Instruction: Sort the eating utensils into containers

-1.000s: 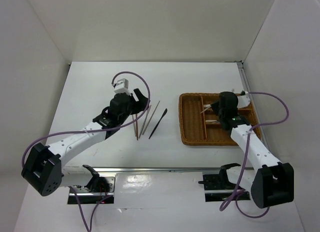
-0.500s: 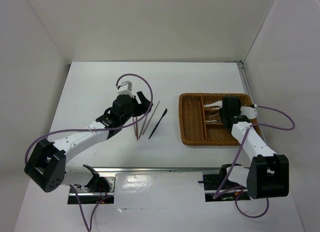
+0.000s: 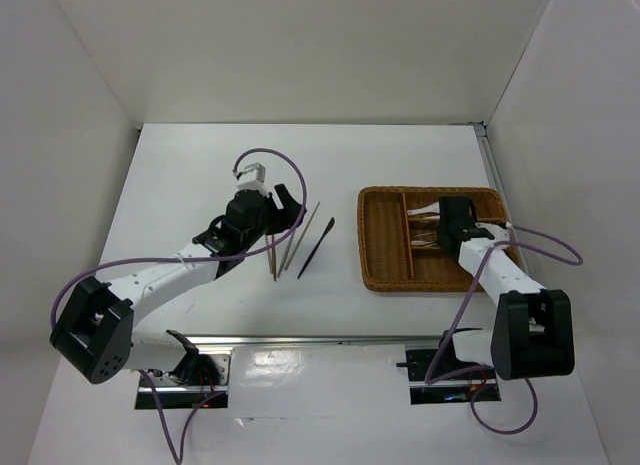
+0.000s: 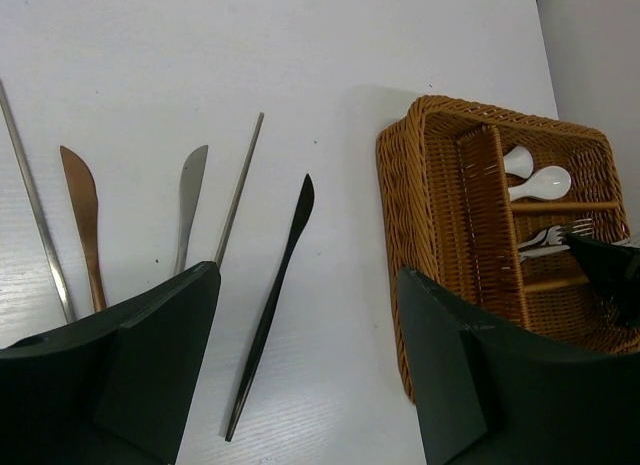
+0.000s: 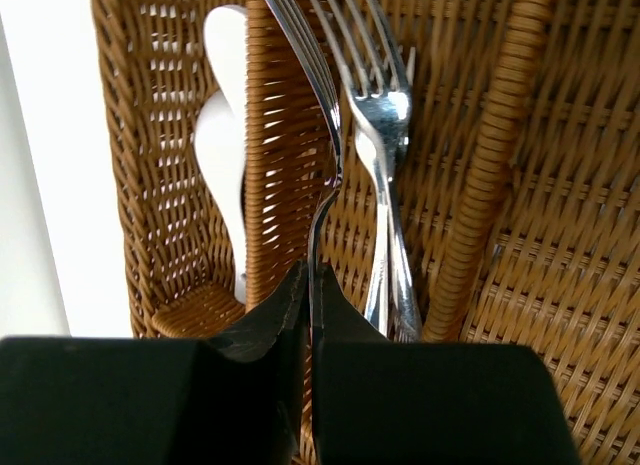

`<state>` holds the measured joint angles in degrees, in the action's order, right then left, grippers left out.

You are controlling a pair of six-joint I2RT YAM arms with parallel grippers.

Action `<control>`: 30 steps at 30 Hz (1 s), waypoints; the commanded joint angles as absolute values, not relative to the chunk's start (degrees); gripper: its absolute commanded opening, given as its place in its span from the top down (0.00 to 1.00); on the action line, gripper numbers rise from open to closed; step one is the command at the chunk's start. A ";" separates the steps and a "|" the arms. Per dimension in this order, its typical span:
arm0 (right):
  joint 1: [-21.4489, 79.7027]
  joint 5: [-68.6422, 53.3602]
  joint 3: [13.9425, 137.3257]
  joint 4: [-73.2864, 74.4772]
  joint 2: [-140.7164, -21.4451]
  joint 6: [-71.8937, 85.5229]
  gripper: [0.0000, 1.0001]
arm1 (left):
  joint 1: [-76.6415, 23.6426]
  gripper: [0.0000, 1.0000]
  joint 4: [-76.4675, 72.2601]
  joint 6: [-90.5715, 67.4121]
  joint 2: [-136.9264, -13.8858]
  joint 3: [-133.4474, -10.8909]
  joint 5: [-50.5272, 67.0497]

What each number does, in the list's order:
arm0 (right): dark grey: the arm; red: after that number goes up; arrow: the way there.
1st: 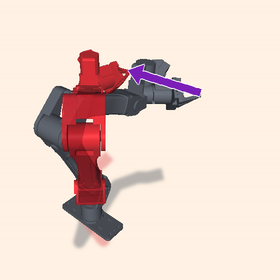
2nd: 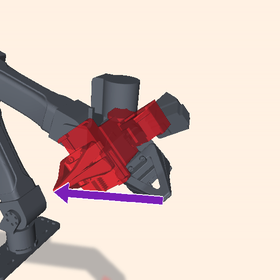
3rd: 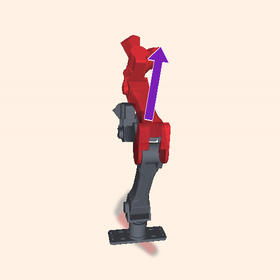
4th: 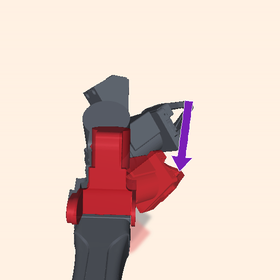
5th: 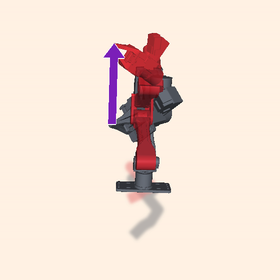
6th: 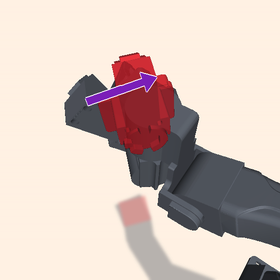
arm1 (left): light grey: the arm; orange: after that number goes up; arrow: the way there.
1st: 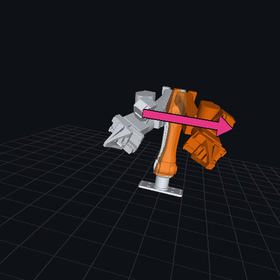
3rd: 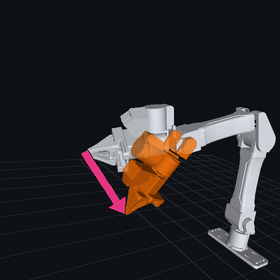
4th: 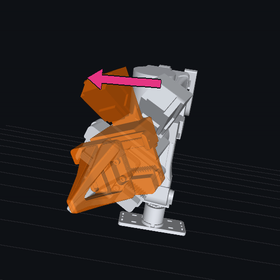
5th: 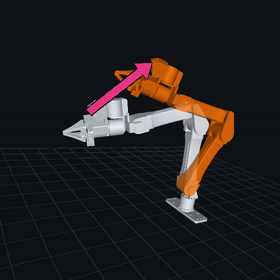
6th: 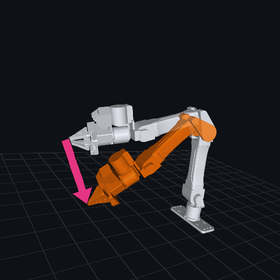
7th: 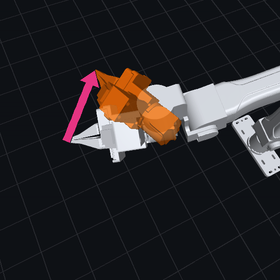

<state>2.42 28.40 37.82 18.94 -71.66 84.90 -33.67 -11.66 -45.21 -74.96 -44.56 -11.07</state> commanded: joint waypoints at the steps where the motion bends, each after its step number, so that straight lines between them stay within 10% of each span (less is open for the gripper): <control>1: 2.20 31.55 37.27 20.92 -72.77 88.86 1.00 | -33.57 0.15 -14.59 -45.26 -75.85 -44.03 -10.72; 6: 2.20 31.55 37.27 20.92 -74.79 88.86 0.99 | -33.57 0.15 -14.59 -45.26 -76.37 -44.03 -10.72; 20: 2.20 27.69 48.69 22.24 -75.33 73.49 0.43 | -33.57 0.14 -13.54 -41.41 -79.00 -45.26 -9.58; 30: 2.20 18.75 47.73 13.21 -60.31 51.29 0.29 | -28.84 0.14 -14.49 -32.44 -85.42 -48.08 -1.43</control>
